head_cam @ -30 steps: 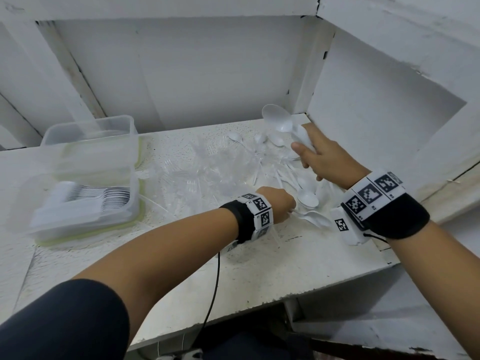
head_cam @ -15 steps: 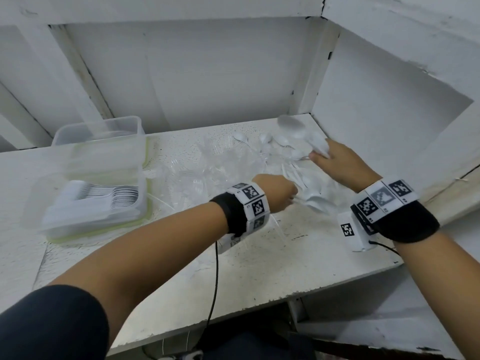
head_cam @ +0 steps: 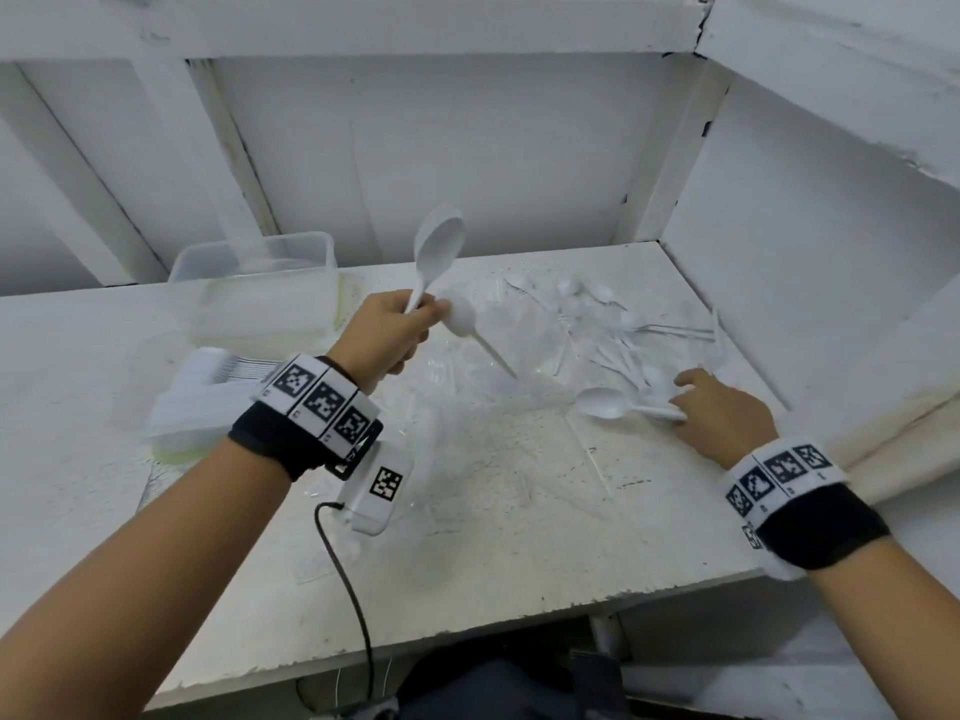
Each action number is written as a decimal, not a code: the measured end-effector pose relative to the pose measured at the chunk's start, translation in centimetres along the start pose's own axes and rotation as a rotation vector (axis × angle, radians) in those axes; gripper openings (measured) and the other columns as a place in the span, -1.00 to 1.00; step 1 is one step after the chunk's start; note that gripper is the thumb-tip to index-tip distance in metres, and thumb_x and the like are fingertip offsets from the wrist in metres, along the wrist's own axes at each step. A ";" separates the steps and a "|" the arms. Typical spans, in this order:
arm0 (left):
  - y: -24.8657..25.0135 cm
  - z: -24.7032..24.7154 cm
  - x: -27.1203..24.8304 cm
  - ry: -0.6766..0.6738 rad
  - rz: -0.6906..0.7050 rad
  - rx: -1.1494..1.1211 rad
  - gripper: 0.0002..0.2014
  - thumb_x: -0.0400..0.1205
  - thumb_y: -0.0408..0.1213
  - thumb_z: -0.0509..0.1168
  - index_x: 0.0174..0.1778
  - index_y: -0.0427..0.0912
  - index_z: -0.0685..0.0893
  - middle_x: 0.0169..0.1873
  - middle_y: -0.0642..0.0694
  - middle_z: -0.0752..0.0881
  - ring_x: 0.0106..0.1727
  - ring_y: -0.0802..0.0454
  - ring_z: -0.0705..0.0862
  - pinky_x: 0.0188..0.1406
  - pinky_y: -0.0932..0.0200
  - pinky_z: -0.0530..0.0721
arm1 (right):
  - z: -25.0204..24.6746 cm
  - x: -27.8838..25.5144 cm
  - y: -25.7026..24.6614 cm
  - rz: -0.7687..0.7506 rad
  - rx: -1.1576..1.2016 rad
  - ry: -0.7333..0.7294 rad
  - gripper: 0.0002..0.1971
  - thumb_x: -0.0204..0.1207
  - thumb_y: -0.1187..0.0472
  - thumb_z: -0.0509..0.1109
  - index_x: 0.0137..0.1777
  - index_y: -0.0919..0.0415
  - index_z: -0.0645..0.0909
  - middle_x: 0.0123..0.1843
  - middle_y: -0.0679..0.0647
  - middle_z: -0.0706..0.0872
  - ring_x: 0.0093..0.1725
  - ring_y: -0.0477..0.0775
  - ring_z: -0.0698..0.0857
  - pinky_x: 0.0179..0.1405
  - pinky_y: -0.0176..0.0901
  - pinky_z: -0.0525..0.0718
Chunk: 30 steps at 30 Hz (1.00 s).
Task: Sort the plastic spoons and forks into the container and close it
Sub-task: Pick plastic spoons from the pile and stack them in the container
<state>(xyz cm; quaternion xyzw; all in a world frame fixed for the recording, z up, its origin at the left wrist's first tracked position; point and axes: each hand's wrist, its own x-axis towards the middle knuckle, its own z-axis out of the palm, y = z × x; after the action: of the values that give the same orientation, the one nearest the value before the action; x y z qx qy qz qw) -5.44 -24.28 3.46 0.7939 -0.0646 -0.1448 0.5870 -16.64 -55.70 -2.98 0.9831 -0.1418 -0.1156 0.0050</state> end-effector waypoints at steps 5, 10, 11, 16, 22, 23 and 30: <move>-1.5 -1.3 -0.8 0.034 -0.057 -0.080 -0.85 0.64 -0.21 0.28 -0.24 -0.11 0.61 -0.58 0.03 0.33 -0.64 0.17 0.19 -0.72 0.35 0.12 | -1.7 -0.8 -2.0 -0.125 0.185 0.159 -0.77 0.55 0.02 0.37 0.02 0.17 0.69 0.10 0.00 0.68 -0.10 0.06 0.63 -0.30 -0.17 0.41; -1.9 -1.6 -1.4 0.041 -0.064 -0.141 -0.84 0.65 -0.21 0.28 -0.25 -0.10 0.62 -0.62 0.07 0.32 -0.66 0.18 0.17 -0.71 0.36 0.09 | -3.8 -0.7 -4.4 -0.151 0.325 0.190 -0.71 0.47 -0.07 0.43 -0.30 0.12 0.55 -0.27 0.06 0.65 -0.24 0.09 0.60 -0.45 -0.22 0.35; -1.9 -1.7 -1.6 0.043 -0.061 -0.147 -0.83 0.65 -0.21 0.27 -0.26 -0.10 0.62 -0.61 0.06 0.31 -0.66 0.18 0.16 -0.71 0.37 0.08 | -4.0 -0.8 -4.9 -0.157 0.351 0.190 -0.68 0.47 -0.07 0.43 -0.37 0.08 0.49 -0.31 0.06 0.63 -0.25 0.10 0.60 -0.44 -0.19 0.35; -1.8 -2.3 -2.5 0.026 -0.045 -0.190 -0.78 0.70 -0.23 0.18 -0.28 -0.07 0.53 -0.51 0.00 0.35 -0.70 0.23 0.19 -0.74 0.40 0.11 | -6.5 -1.9 -7.9 -0.176 0.582 0.352 -0.61 0.54 0.00 0.38 -0.47 0.13 0.43 -0.51 0.00 0.47 -0.47 -0.01 0.42 -0.48 -0.13 0.33; -1.0 -2.9 -4.0 -0.135 0.095 -0.127 -0.72 0.74 -0.23 0.08 -0.31 -0.16 0.43 -0.66 0.15 0.37 -0.68 0.24 0.19 -0.72 0.39 0.16 | -10.0 -2.6 -12.9 -0.228 0.985 0.441 -0.59 0.52 0.02 0.40 -0.48 0.15 0.39 -0.53 -0.03 0.36 -0.54 -0.13 0.31 -0.59 -0.42 0.25; -1.0 -2.9 -4.2 -0.164 0.110 -0.126 -0.71 0.74 -0.22 0.07 -0.31 -0.17 0.42 -0.67 0.16 0.32 -0.67 0.22 0.18 -0.70 0.39 0.17 | -10.2 -2.7 -13.9 -0.249 1.021 0.416 -0.58 0.54 0.04 0.39 -0.49 0.13 0.35 -0.54 -0.04 0.35 -0.59 -0.19 0.31 -0.61 -0.44 0.25; -1.1 -2.8 -5.0 -0.174 0.123 -0.157 -0.78 0.75 -0.22 0.06 -0.23 -0.08 0.44 -0.69 0.20 0.31 -0.66 0.26 0.23 -0.68 0.41 0.20 | -9.2 -3.0 -19.7 -0.344 1.091 0.187 -0.64 0.59 0.06 0.33 -0.37 0.26 0.50 -0.51 -0.04 0.40 -0.57 -0.19 0.38 -0.54 -0.36 0.36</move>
<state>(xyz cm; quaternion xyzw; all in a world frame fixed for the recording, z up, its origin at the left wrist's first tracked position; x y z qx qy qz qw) -9.40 -19.99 3.97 0.7246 -0.1523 -0.1815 0.6472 -11.88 -36.13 5.86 0.8585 -0.0178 0.0625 -0.5086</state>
